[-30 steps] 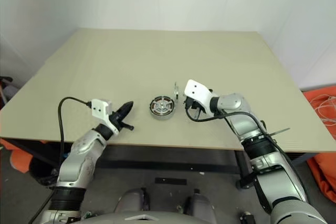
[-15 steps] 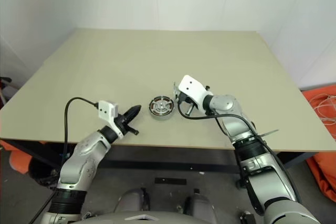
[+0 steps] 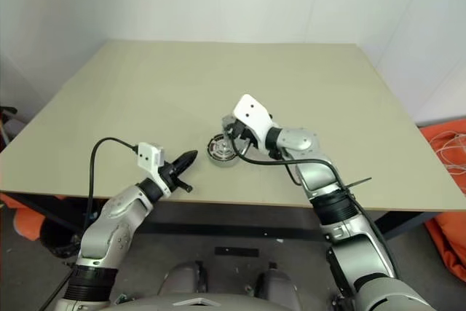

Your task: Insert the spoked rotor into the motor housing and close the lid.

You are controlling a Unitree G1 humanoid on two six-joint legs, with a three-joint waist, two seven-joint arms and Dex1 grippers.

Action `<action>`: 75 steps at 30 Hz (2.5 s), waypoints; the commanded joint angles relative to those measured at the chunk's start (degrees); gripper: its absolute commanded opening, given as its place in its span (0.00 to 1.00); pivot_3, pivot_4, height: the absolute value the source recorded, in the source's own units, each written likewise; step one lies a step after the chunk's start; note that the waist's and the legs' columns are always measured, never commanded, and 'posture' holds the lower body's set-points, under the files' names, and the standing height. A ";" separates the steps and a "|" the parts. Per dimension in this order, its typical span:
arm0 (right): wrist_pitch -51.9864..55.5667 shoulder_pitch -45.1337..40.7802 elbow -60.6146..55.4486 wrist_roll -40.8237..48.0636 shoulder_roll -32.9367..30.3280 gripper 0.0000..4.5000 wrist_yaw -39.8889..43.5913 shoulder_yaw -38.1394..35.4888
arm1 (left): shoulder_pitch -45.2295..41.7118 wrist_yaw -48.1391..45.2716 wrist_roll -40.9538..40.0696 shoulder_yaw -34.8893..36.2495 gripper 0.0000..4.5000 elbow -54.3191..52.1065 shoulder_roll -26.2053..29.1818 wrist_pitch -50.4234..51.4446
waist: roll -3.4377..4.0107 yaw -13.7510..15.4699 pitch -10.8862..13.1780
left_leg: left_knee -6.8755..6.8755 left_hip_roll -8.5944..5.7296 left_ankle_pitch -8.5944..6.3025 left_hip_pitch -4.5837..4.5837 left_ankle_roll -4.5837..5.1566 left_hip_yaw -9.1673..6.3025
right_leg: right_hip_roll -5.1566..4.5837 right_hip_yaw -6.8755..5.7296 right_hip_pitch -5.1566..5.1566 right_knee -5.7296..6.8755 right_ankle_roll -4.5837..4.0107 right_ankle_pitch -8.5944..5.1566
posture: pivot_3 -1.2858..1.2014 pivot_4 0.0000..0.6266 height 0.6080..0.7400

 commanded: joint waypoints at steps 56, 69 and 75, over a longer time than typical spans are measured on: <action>-0.45 -4.16 12.60 4.44 7.50 1.00 -1.42 0.30 | -0.83 -0.15 -1.03 0.59 0.00 -2.81 0.41 0.74 | 0.06 -0.09 0.04 | -0.15 -0.02 -0.01 0.43 -0.01 0.00 | 0.00 0.01 0.48 -0.18 0.36 -0.21 | 0.52 0.00 1.00; -5.53 -7.75 23.91 2.81 7.87 1.00 -1.76 -0.97 | -0.84 0.16 -1.20 0.59 0.00 -3.26 0.10 1.02 | 0.07 -0.12 0.05 | -0.16 -0.02 -0.01 0.40 0.00 0.01 | 0.00 0.01 0.47 -0.23 0.08 -0.05 | 0.52 0.00 1.00; -6.11 -7.91 25.47 2.53 7.79 1.00 -1.27 -1.06 | -0.91 0.32 -1.38 0.70 0.00 -3.36 0.09 1.03 | 0.07 -0.13 0.05 | -0.17 -0.01 -0.01 0.40 0.00 0.01 | 0.00 0.01 0.47 -0.23 0.07 -0.05 | 0.52 0.00 1.00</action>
